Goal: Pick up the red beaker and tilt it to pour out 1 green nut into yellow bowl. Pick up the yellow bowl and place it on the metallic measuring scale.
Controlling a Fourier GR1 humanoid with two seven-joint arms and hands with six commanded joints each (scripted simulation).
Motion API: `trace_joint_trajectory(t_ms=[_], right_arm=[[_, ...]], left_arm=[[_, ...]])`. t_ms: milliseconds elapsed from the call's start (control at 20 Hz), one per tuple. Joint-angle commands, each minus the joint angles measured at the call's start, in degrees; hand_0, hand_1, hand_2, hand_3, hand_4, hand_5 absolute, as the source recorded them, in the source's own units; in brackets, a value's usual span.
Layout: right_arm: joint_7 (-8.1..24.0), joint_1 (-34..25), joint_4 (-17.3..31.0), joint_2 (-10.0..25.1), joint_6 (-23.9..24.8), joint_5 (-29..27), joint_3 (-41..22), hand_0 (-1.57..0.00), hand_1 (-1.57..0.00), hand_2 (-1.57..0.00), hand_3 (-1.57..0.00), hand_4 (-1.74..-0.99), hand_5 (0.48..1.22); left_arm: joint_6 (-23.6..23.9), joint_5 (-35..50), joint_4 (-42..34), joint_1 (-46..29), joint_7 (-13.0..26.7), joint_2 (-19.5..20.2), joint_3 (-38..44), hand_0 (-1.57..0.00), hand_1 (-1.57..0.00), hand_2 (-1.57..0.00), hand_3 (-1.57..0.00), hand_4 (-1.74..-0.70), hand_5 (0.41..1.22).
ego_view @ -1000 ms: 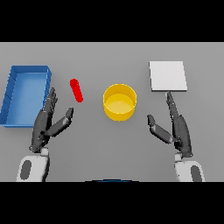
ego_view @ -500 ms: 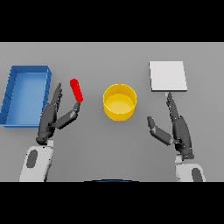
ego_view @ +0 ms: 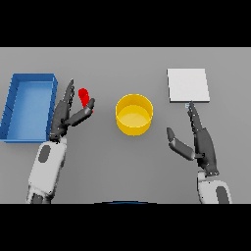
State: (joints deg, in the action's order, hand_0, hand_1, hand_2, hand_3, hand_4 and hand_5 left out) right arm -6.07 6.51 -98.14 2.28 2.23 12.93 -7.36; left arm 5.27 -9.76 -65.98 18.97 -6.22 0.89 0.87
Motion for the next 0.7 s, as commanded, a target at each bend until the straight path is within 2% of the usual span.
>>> trace_joint_trajectory(t_ms=[0,50,250,350,550,650], right_arm=[[-0.13,-0.02,-0.03,-0.19,0.38,0.19,0.02,0.0,0.0,0.0,0.0,-1.245,0.67],[0.67,-0.57,0.18,0.11,0.04,0.02,0.16,0.0,0.0,0.0,0.0,-1.247,0.672],[-0.57,0.49,-0.4,0.28,-0.15,0.06,-0.03,0.0,0.0,0.0,0.0,-1.25,0.683],[-0.2,0.25,0.44,0.03,-0.2,-0.38,0.26,0.0,0.0,0.0,0.0,-1.264,0.69],[-1.84,1.26,-0.03,0.18,-0.16,-0.25,0.17,0.0,0.0,0.0,0.0,-1.261,0.69],[-1.09,0.96,-0.56,0.0,-0.01,-0.16,0.04,0.0,0.0,0.0,0.0,-1.259,0.691]], left_arm=[[-0.04,-0.07,2.08,0.78,-1.23,-0.08,0.26,0.0,0.0,0.0,0.0,-1.18,0.631],[0.69,-0.67,4.02,1.93,-1.79,-0.31,0.37,0.0,0.0,0.0,0.0,-1.19,0.631],[3.07,-2.89,9.7,6.19,-5.19,-0.37,0.55,0.0,0.0,0.0,0.0,-1.24,0.657],[3.92,-3.3,13.34,8.57,-5.39,-0.73,1.06,0.0,0.0,0.0,0.0,-1.26,0.664],[4.51,-3.38,18.16,12.42,-7.68,-0.31,2.28,0.0,0.0,0.0,0.0,-1.26,0.684],[5.53,-3.29,19.84,13.04,-10.51,-1.16,2.76,0.0,-0.02,-0.04,0.0,-1.3,0.715]])
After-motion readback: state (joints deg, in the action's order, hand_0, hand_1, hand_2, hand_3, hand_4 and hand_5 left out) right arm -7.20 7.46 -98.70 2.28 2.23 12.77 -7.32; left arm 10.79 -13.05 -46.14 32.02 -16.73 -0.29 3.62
